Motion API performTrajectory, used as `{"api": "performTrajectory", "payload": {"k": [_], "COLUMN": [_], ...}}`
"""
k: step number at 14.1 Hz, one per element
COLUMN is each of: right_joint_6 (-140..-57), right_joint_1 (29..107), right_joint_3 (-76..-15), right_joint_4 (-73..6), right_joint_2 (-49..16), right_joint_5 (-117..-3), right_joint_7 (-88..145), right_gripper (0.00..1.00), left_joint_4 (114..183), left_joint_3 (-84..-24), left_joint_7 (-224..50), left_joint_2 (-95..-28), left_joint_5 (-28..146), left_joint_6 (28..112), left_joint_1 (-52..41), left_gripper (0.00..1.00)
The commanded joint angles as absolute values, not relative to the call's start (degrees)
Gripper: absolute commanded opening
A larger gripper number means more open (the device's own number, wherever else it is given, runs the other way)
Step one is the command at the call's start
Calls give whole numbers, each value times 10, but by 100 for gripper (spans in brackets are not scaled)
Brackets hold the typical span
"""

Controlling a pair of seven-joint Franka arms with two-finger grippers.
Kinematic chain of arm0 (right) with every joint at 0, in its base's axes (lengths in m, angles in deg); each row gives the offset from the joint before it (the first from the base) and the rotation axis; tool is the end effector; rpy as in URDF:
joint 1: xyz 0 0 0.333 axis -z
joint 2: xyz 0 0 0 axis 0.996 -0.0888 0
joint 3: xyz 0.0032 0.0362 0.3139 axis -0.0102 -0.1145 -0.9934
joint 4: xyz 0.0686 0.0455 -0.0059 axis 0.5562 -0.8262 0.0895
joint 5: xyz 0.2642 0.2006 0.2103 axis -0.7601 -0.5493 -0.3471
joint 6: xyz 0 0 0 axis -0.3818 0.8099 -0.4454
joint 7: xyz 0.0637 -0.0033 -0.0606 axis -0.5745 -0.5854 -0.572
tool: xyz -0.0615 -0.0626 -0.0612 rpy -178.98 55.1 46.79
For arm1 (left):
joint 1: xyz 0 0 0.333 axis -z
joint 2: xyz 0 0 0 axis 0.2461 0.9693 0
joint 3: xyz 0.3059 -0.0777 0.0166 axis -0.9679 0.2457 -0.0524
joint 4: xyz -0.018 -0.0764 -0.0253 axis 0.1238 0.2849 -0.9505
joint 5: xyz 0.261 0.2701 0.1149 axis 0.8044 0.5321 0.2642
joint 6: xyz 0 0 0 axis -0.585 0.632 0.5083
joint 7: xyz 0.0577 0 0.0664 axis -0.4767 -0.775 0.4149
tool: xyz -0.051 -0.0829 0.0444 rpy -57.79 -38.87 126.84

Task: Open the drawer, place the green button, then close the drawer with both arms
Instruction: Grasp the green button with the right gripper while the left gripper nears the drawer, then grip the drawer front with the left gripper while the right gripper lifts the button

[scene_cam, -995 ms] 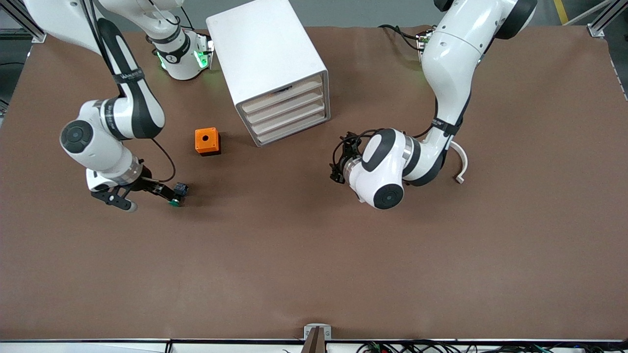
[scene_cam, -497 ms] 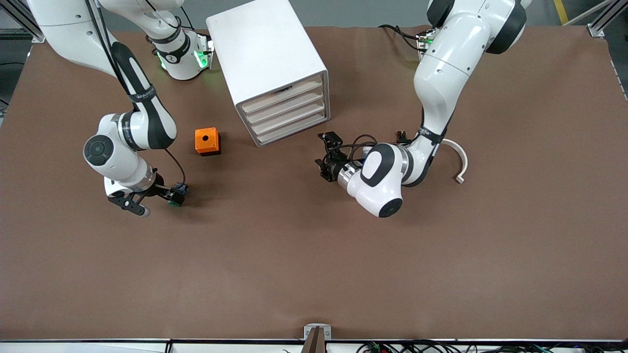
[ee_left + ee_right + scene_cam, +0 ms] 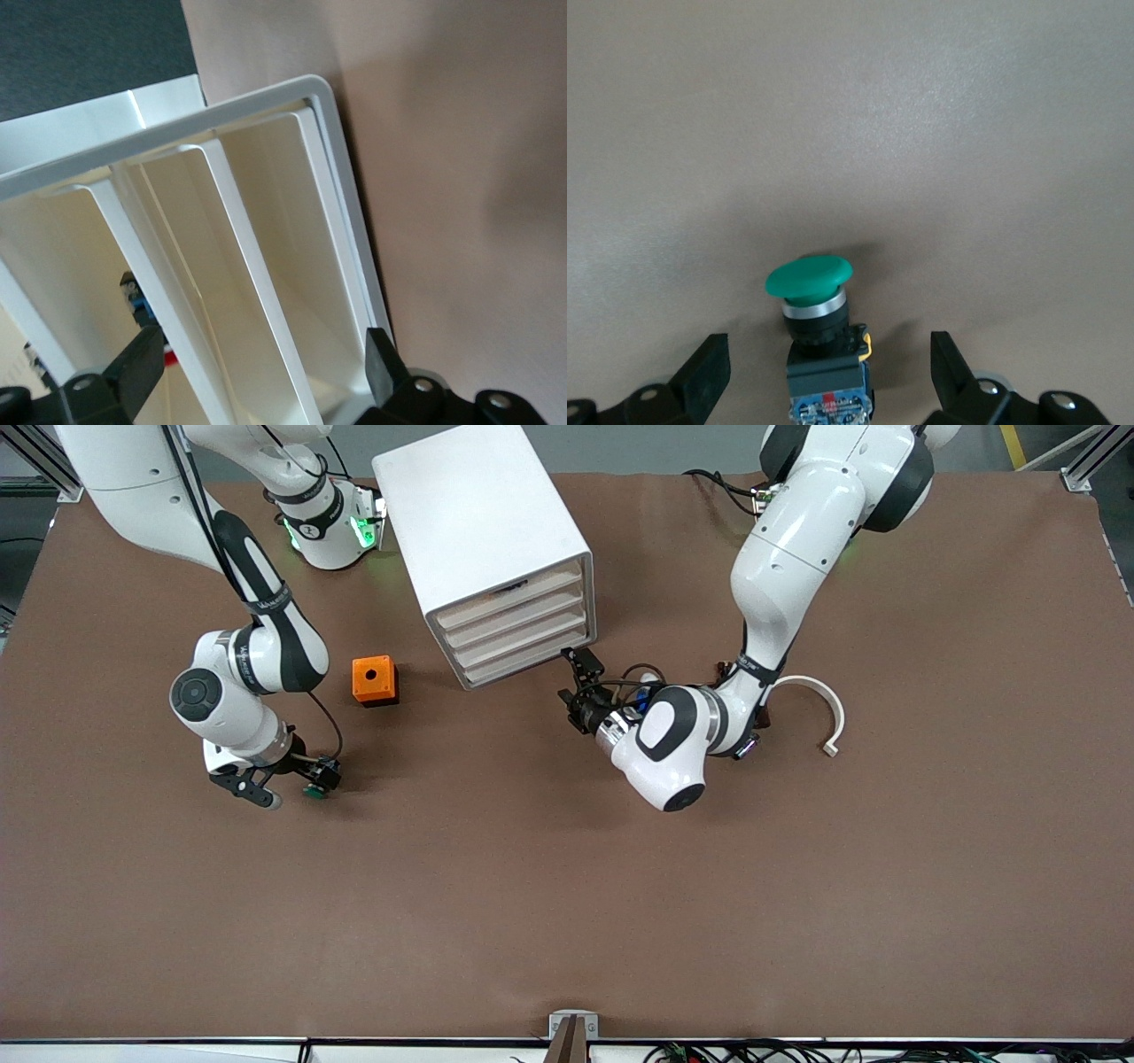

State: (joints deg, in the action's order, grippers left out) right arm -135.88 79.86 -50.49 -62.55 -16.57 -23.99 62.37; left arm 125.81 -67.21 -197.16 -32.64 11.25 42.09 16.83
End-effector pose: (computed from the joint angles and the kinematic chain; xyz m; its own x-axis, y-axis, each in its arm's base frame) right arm 0.5471 0.0413 0.1900 0.9038 -0.4275 0.0223 -0.4271 -0.9040 -0.0176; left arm 0.4994 -0.4605 0.1633 -0.4195 0.8601 -0.2902 0.4359 -0.0895 -0.8955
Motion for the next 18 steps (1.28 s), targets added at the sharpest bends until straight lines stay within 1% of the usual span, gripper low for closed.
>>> {"api": "performTrajectory", "payload": {"k": [1,6,7,10,12,13,14,16,17,18], "right_joint_6": [-1374,-1367,-1366,-1351,-1335,-1329,-1321,-1291,-1277,-1262], "right_joint_1": [791,776,772,771,772,772,773,781,784,784], "right_joint_3": [-502,-503,-503,-502,-502,-502,-502,-502,-502,-501], "right_joint_4": [-635,-640,-640,-640,-640,-640,-640,-637,-635,-630], "right_joint_2": [-171,-170,-170,-170,-169,-168,-168,-164,-163,-161], "right_joint_5": [-245,-245,-245,-245,-245,-245,-244,-244,-244,-244], "right_joint_7": [637,665,677,683,675,670,661,634,634,634], "right_gripper": [100,100,100,100,100,100,92,35,9,0], "left_joint_4": [1246,1249,1249,1249,1249,1249,1250,1252,1253,1256], "left_joint_3": [-673,-673,-673,-673,-673,-673,-673,-673,-673,-673], "left_joint_7": [-1990,-2003,-2003,-2003,-2003,-2003,-2003,-2004,-2003,-2003], "left_joint_2": [-306,-293,-293,-280,-278,-277,-276,-273,-273,-273], "left_joint_5": [98,101,101,102,100,100,99,99,98,98], "left_joint_6": [394,349,342,338,338,338,338,331,327,323], "left_joint_1": [173,176,176,177,182,185,186,192,194,198], "left_gripper": [100,100,95,65,56,55,54,54,54,54]}}
